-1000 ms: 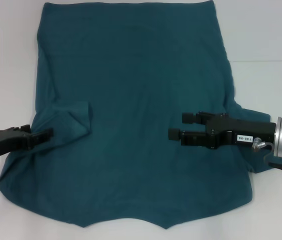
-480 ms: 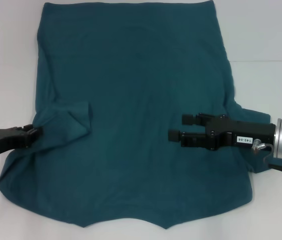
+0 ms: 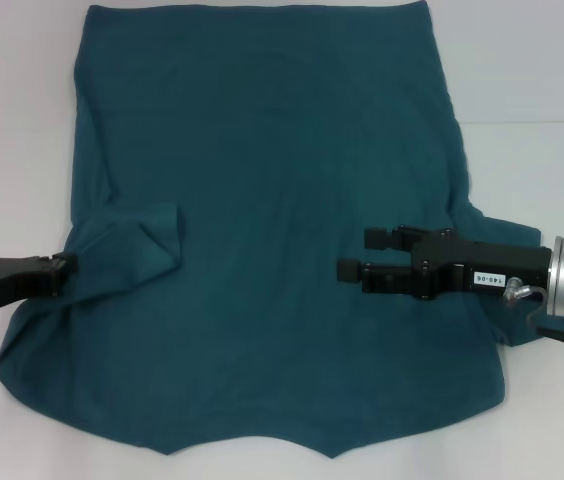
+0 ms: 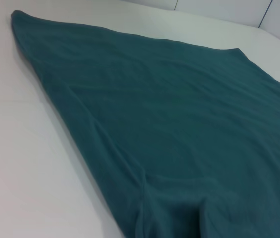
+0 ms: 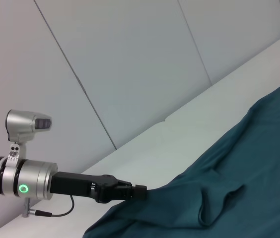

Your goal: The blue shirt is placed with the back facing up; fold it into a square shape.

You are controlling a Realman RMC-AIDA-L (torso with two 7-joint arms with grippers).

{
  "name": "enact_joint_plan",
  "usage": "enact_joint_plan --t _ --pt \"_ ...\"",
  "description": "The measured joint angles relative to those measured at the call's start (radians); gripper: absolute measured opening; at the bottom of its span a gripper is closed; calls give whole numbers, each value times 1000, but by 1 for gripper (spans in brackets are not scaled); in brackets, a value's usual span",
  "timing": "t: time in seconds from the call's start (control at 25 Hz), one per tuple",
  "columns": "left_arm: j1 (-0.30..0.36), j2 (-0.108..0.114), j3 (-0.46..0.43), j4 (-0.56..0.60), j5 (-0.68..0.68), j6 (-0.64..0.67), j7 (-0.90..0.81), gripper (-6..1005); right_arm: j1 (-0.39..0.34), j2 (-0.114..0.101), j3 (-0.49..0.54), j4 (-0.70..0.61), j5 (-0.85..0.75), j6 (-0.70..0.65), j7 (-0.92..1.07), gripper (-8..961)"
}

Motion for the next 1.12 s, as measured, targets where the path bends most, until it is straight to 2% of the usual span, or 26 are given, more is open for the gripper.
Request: enact_joint_plan --t 0.04,0.44,0.88,1.12 --pt "0 0 0 3 0 2 -3 -4 0 0 0 0 0 0 0 833" --pt "2 0 -1 78 -8 158 -69 1 0 -2 3 -2 0 3 0 829" --pt "0 1 13 75 1 256 -75 0 0 -2 9 0 0 3 -11 825" --pt "-2 8 15 104 135 367 -70 56 0 -2 9 -1 0 7 -11 823"
